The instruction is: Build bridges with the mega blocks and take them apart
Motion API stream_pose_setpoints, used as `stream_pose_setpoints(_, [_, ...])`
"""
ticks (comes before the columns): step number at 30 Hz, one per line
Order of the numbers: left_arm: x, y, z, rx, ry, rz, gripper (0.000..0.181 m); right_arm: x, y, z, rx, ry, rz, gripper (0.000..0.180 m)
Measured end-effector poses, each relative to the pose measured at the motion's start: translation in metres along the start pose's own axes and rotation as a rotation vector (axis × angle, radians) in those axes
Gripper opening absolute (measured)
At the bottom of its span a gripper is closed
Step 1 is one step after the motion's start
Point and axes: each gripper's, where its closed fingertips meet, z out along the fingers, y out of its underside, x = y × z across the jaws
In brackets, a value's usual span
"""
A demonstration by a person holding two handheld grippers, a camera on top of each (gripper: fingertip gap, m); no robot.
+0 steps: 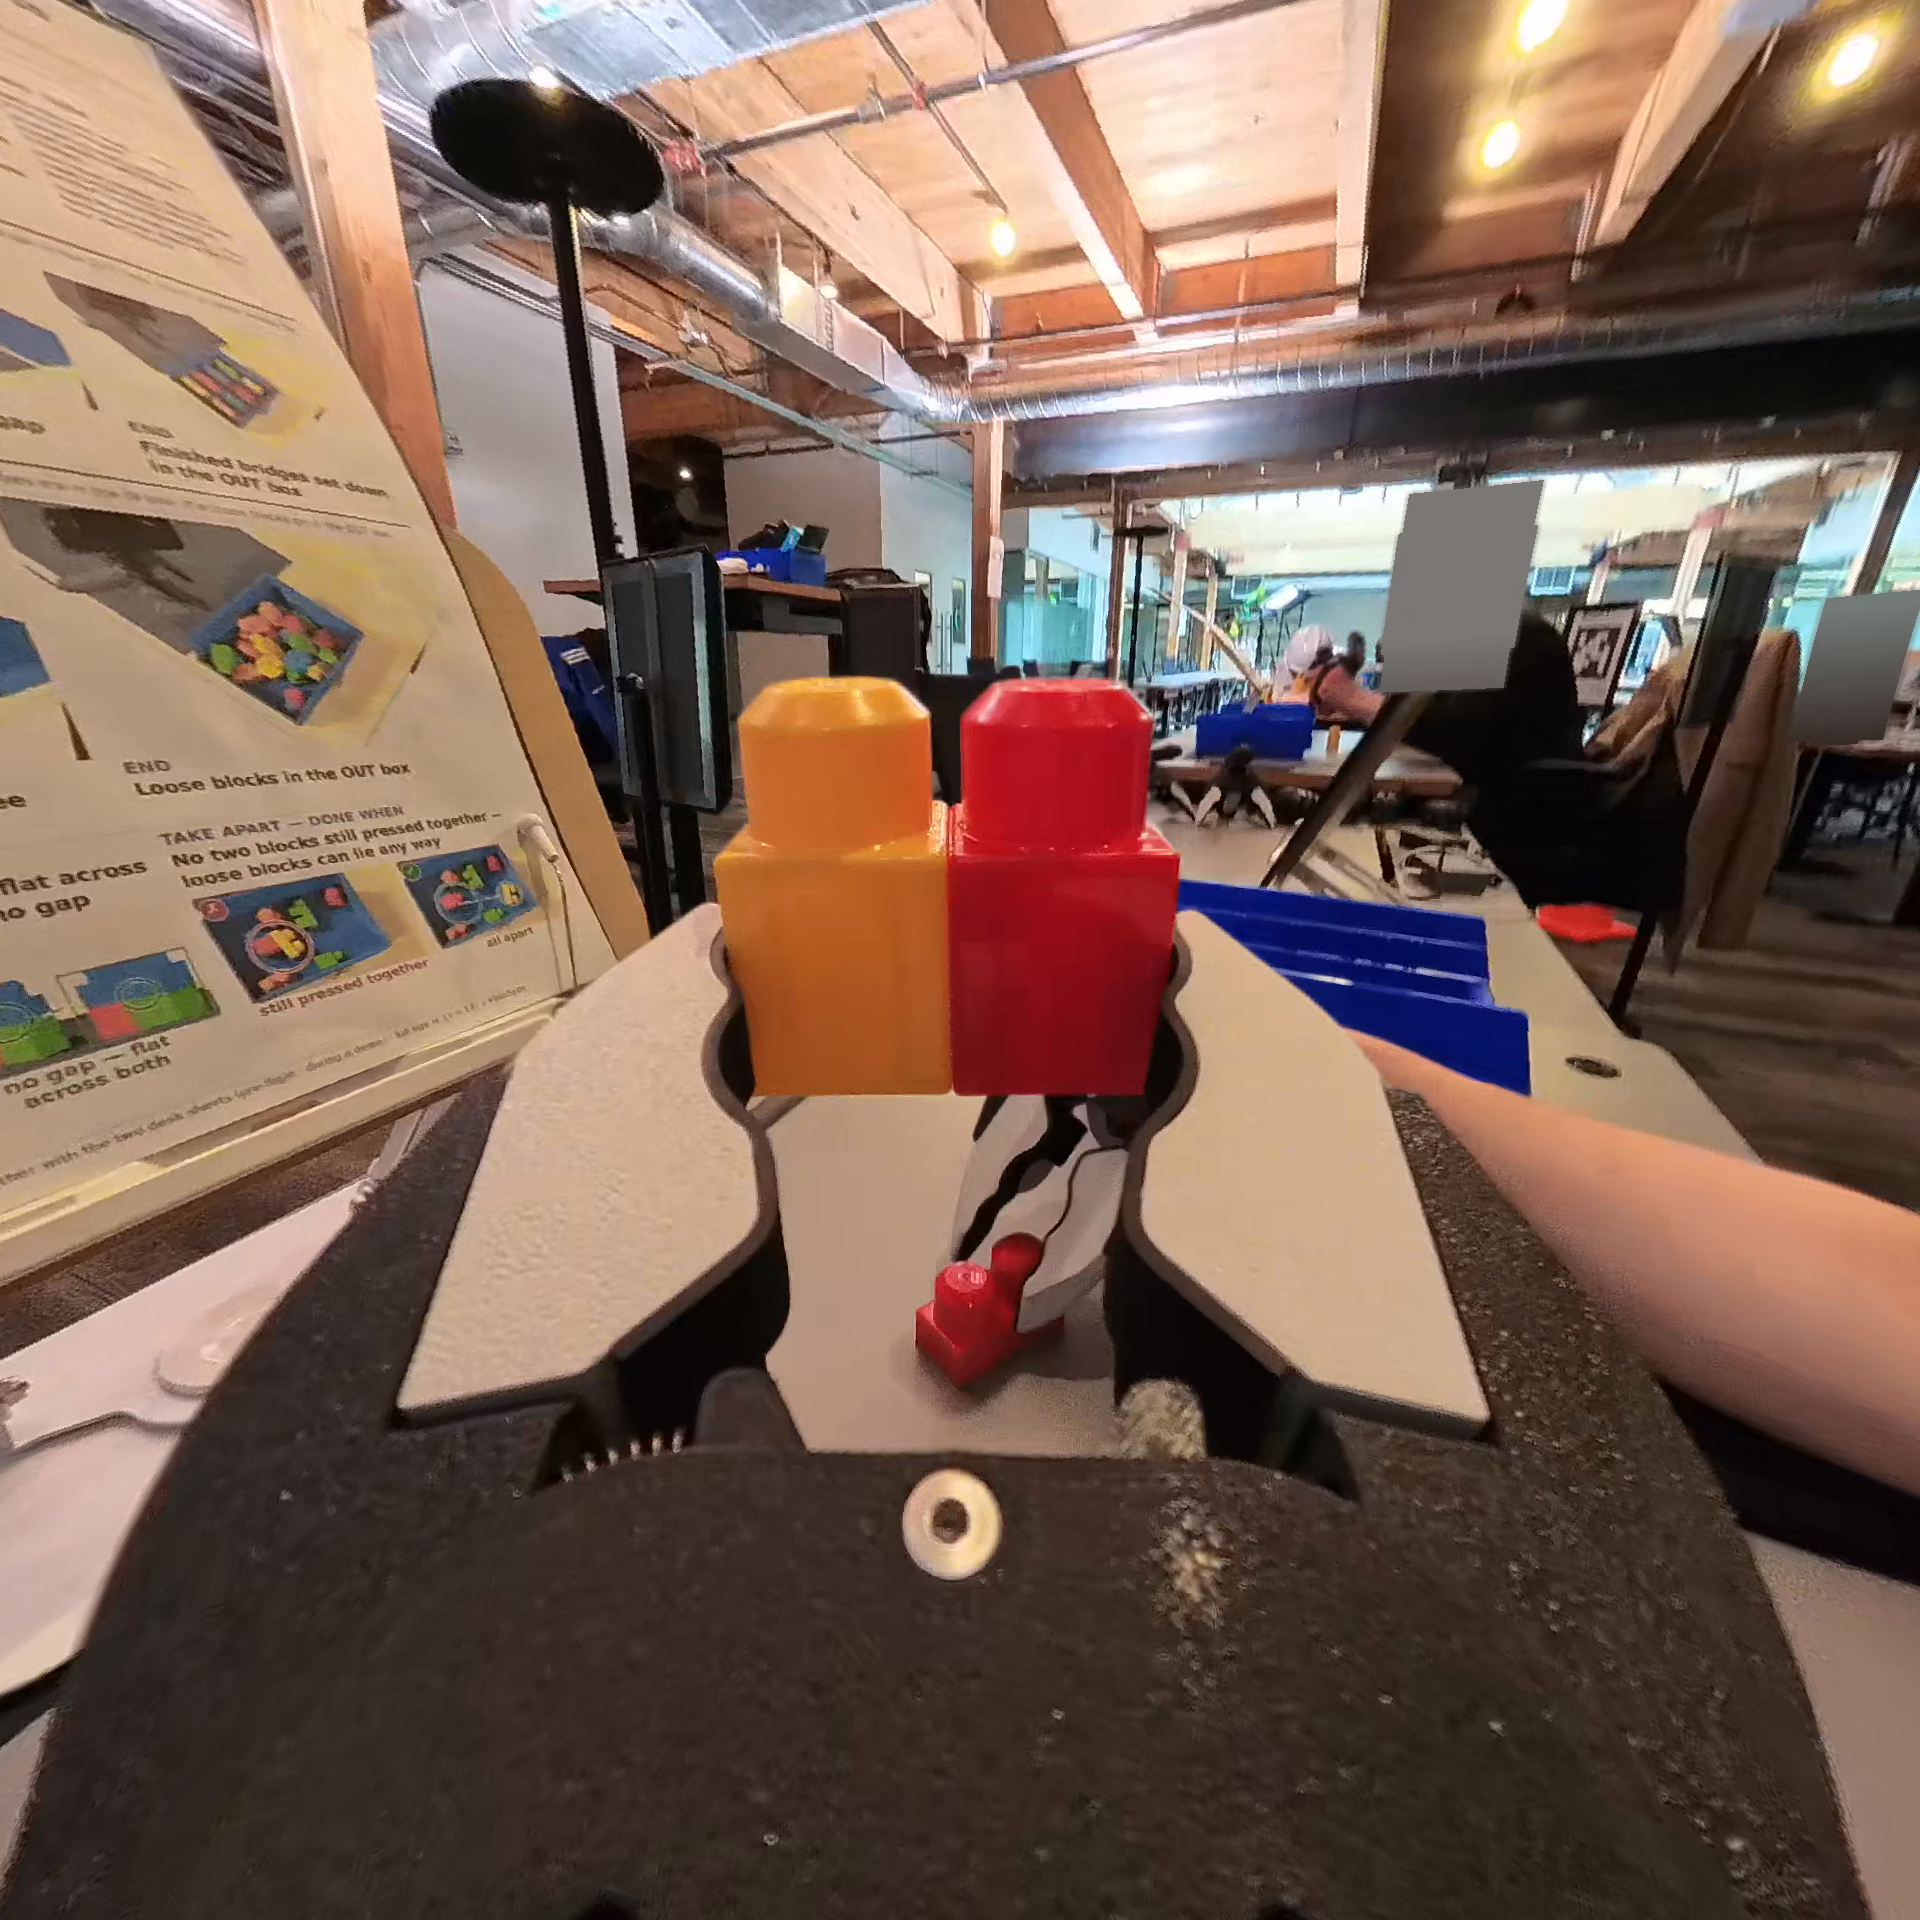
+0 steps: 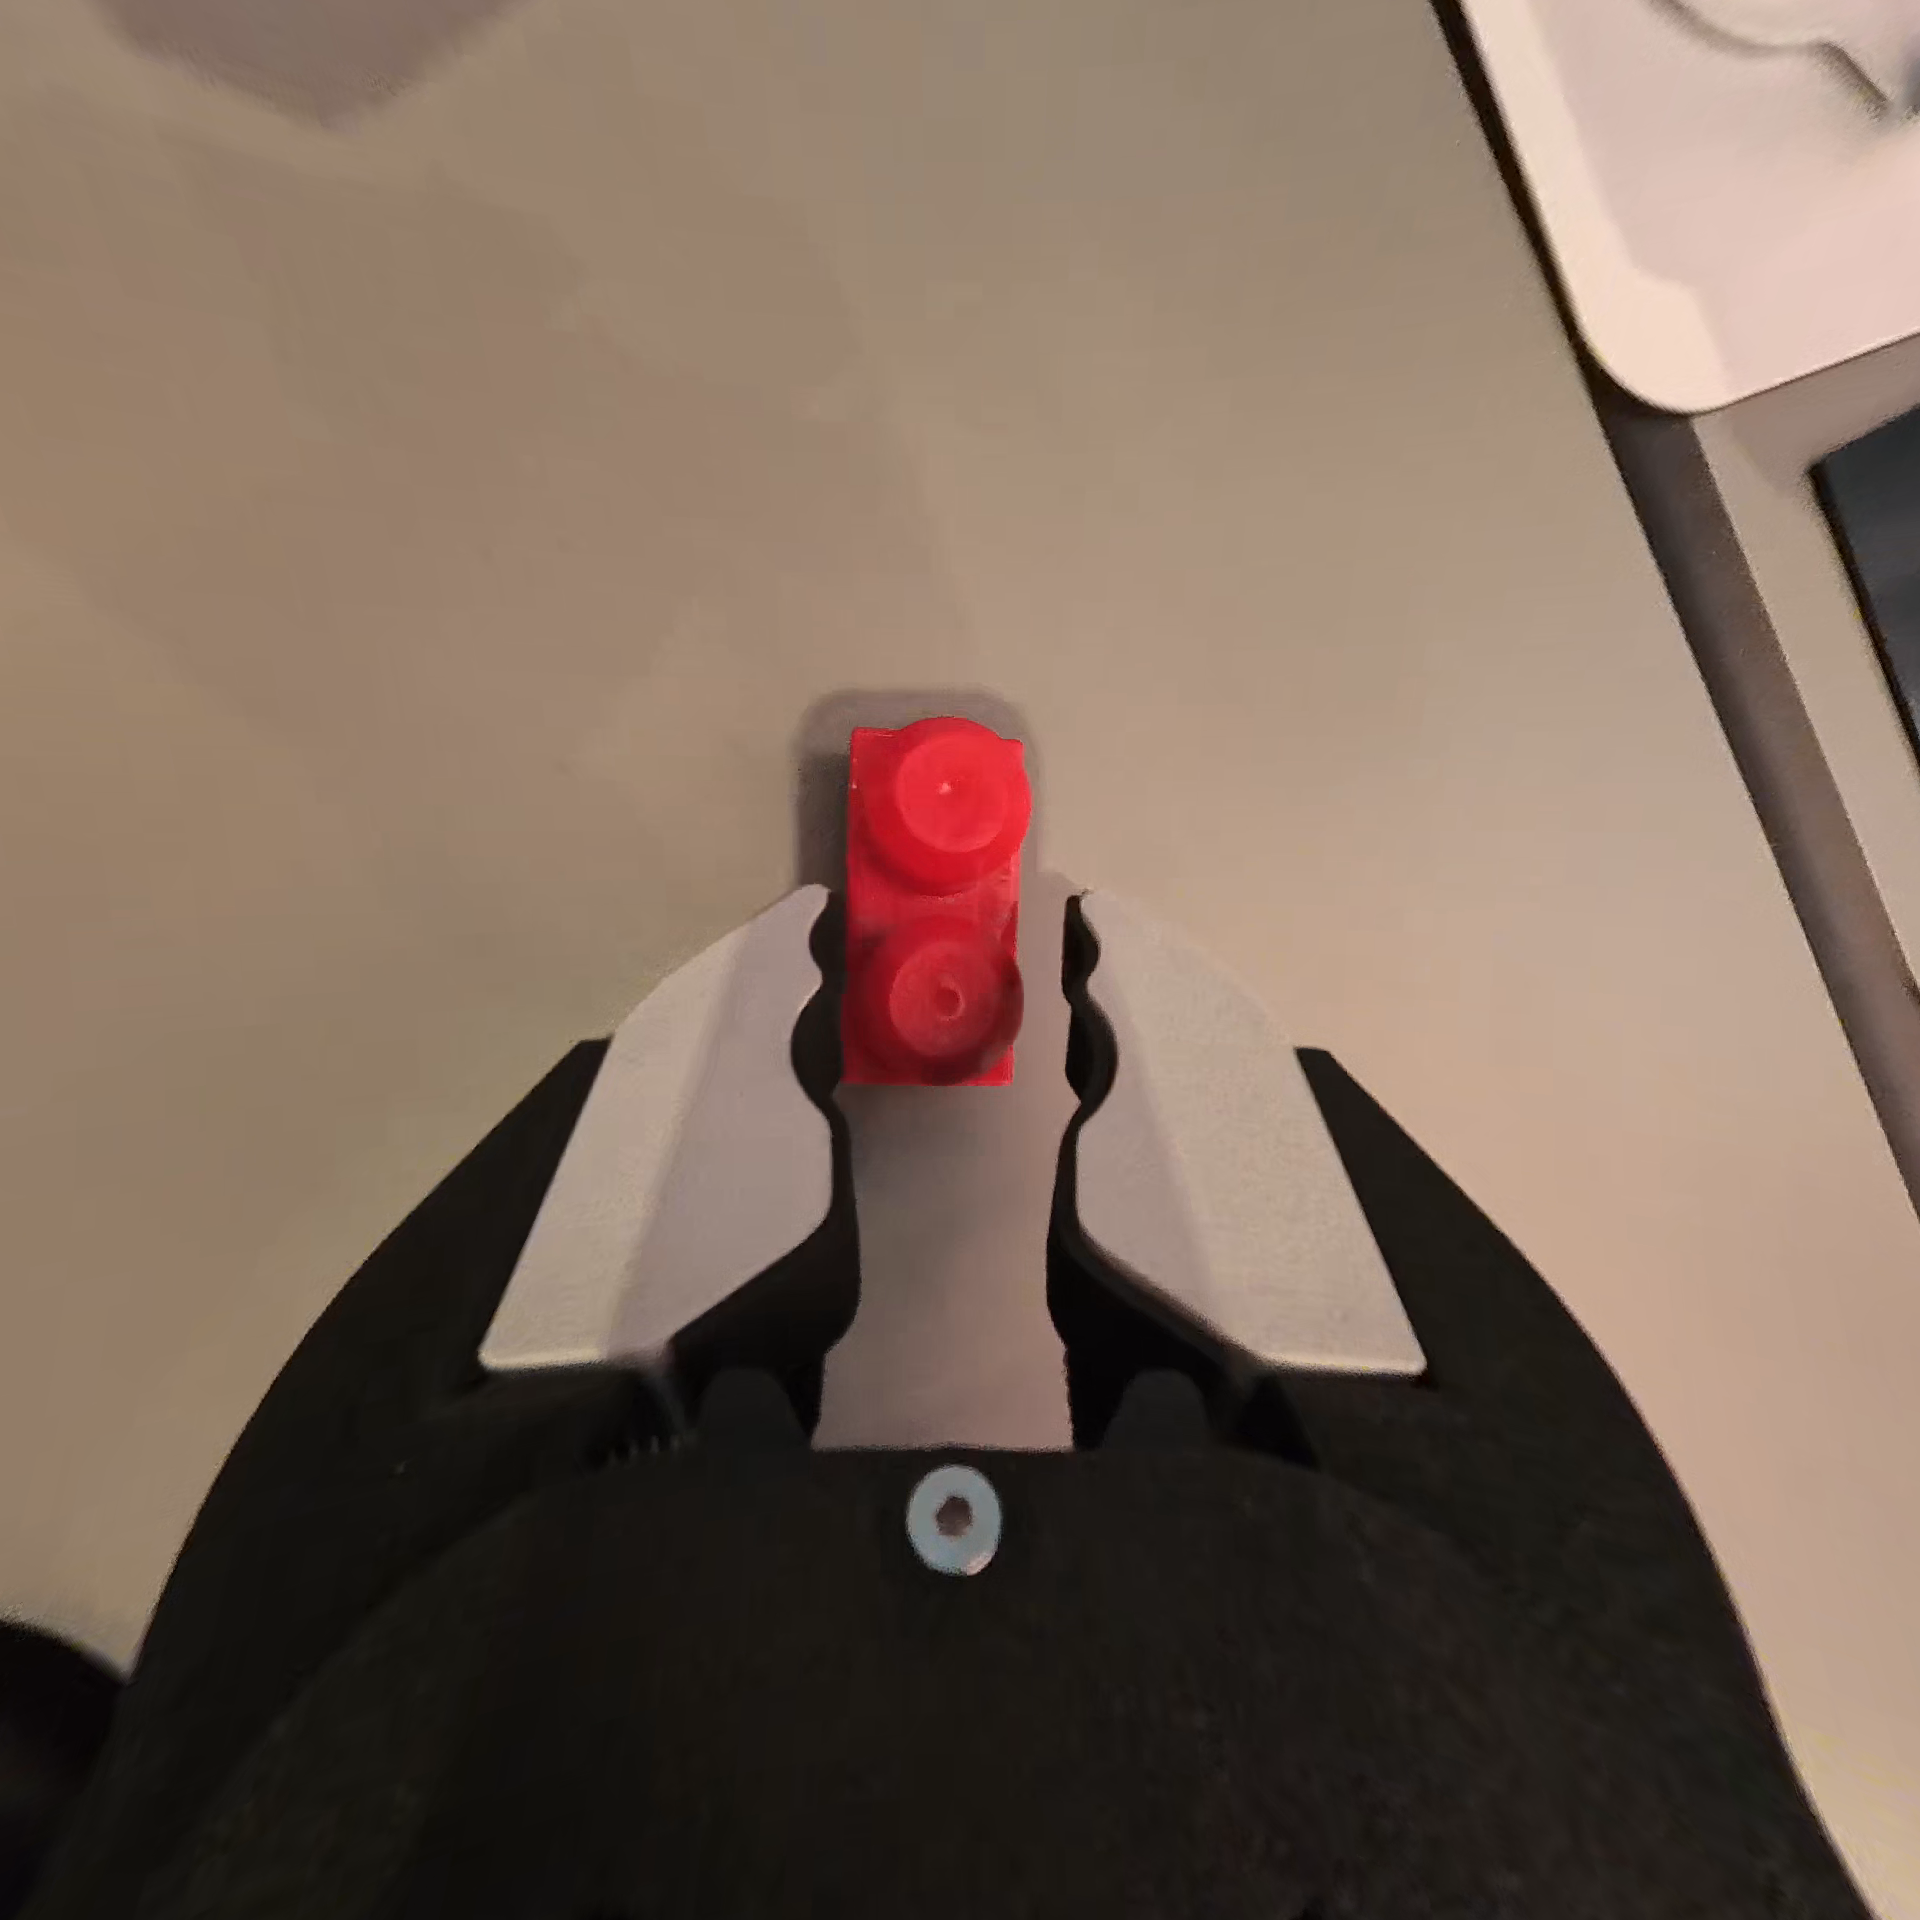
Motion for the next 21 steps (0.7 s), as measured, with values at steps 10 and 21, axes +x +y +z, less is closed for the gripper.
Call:
stream_pose_setpoints(10, [0.005, 0.002, -0.007, 0.016, 0.034, 0.065, 0.075, 0.000, -0.010, 0.005, 0.031, -0.034, 0.115, 0.034])
stream_pose_setpoints(21, [-0.009, 0.027, -0.001, -0.075, -0.159, 0.248, 0.074, -0.005, -0.147, -0.155, 0.583, 0.011, 0.395, 0.033])
